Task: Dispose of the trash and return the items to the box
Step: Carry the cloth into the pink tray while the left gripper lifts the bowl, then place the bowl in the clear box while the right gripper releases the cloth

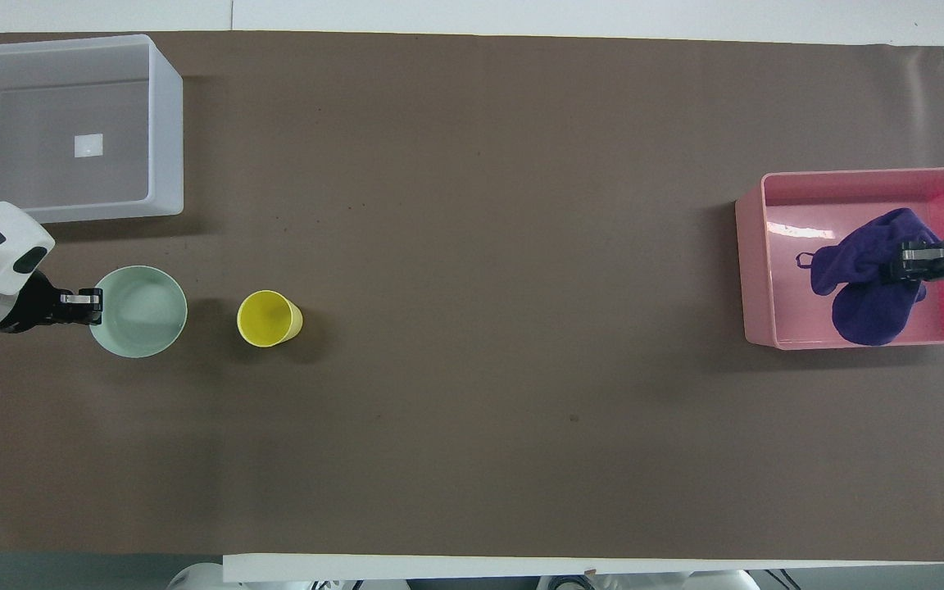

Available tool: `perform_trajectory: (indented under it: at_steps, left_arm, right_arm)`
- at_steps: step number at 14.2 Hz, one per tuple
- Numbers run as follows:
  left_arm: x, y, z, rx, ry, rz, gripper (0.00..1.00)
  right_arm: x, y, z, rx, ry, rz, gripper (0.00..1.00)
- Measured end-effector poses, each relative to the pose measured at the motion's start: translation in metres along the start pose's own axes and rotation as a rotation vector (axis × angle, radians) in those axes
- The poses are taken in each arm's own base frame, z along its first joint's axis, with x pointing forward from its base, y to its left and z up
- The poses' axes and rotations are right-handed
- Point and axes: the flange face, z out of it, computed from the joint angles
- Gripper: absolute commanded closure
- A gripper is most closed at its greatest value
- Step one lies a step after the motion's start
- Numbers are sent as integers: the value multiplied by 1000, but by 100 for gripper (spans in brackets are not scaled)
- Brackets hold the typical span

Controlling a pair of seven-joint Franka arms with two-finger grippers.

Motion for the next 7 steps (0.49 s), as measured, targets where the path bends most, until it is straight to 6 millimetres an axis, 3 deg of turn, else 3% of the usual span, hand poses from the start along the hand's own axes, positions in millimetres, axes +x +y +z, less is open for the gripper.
perform_trajectory:
  at_steps: [2,4,5,7]
  left_arm:
    - [9,-1,-33,-48,45,-29,100]
    - [27,-17,-62,-82,113,-77,100]
    - [42,-25,-73,-92,140,-101,100]
    - [85,-34,-88,-110,188,-151,100]
  right_arm:
    - [-1,13,28,-24,-1,8,98]
    - [1,19,58,-36,-7,12,97]
    - [2,21,73,-38,-8,11,95]
    - [5,22,94,-41,-3,6,84]
